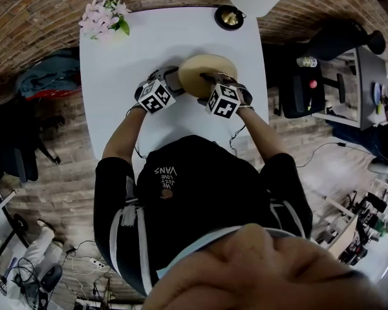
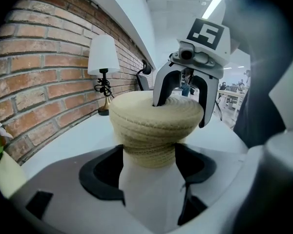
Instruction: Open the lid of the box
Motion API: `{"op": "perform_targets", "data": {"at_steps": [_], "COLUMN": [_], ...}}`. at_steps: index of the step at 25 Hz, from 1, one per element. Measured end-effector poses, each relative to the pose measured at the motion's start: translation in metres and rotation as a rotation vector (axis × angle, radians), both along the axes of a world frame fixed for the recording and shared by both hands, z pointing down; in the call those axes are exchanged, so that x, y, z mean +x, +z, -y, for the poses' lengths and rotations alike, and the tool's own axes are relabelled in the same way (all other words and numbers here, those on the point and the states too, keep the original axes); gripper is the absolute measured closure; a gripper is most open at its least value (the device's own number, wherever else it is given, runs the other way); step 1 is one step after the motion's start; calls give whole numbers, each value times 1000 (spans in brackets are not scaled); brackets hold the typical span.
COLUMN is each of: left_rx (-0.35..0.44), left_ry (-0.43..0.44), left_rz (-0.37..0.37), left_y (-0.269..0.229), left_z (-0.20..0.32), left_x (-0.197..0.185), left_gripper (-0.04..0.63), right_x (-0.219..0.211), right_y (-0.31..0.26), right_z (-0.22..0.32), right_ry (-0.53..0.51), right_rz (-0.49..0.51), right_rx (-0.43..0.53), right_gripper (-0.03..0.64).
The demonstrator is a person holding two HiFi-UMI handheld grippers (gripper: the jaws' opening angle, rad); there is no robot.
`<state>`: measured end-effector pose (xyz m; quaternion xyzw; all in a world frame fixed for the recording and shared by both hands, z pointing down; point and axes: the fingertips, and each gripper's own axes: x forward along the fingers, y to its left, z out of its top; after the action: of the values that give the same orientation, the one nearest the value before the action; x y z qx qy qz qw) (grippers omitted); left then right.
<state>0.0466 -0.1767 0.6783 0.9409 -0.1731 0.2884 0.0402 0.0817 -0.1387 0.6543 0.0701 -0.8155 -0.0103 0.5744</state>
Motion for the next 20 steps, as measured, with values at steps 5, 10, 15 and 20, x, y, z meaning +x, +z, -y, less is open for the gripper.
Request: {"op": "perform_targets", "data": {"at_steps": [5, 10, 15, 20], "left_rx": [-4, -5, -23, -39], "left_ry": [-3, -5, -12, -23], "left_rz": [9, 11, 7, 5], "left_y": [1, 2, 3, 5], "left_z": [1, 1, 1, 1], "left_x": [-1, -1, -1, -1], "left_gripper": [258, 258, 258, 258], "right_x": [-2, -5, -3, 1], "right_y": [-10, -21, -31, -39], "right_z": [3, 5, 11, 12], "right_ry": [48, 97, 201, 241], "right_rz": [55, 112, 177, 213], "right_rx": [4, 21, 40, 66], "right_gripper": [273, 273, 273, 273]}}
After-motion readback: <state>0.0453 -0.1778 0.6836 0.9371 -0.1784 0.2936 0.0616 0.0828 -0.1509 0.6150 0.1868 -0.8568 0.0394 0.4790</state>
